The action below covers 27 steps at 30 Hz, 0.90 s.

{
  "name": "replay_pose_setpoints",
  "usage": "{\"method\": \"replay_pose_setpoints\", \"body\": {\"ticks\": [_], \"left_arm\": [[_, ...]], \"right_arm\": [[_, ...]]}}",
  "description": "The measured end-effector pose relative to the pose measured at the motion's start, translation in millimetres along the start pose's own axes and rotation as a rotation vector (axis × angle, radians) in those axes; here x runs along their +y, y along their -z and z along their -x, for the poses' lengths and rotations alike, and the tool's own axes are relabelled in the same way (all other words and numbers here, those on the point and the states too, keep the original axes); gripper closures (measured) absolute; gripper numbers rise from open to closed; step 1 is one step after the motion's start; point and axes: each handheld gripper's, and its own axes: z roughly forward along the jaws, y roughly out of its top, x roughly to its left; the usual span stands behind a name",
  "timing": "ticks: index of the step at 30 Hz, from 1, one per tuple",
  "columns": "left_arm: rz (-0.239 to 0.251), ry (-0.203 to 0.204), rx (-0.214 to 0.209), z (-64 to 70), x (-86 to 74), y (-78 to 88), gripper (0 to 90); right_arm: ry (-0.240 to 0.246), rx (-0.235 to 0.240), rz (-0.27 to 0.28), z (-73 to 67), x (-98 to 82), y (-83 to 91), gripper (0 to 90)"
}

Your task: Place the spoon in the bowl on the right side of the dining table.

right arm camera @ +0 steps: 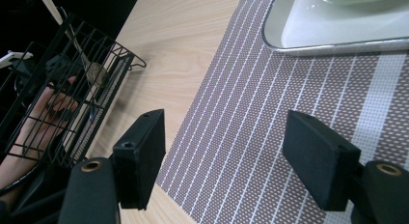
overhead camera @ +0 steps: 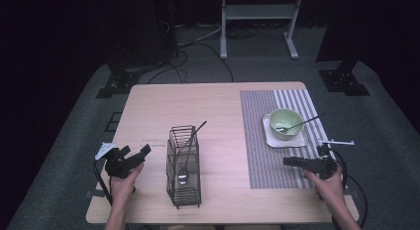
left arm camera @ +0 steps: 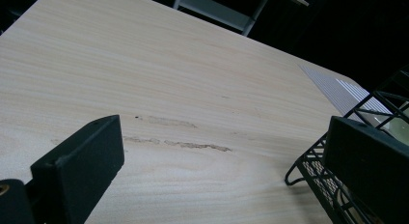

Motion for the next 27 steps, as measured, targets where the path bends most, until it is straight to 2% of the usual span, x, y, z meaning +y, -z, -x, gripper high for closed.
{"method": "replay_pose_setpoints", "body": {"ticks": [27], "left_arm": [[0.003,0.002,-0.001,-0.4,0.9,-0.5,0.0]], "right_arm": [[0.03,0.033,-0.022,-12.8,-18.1,-4.2,30.2]]}}
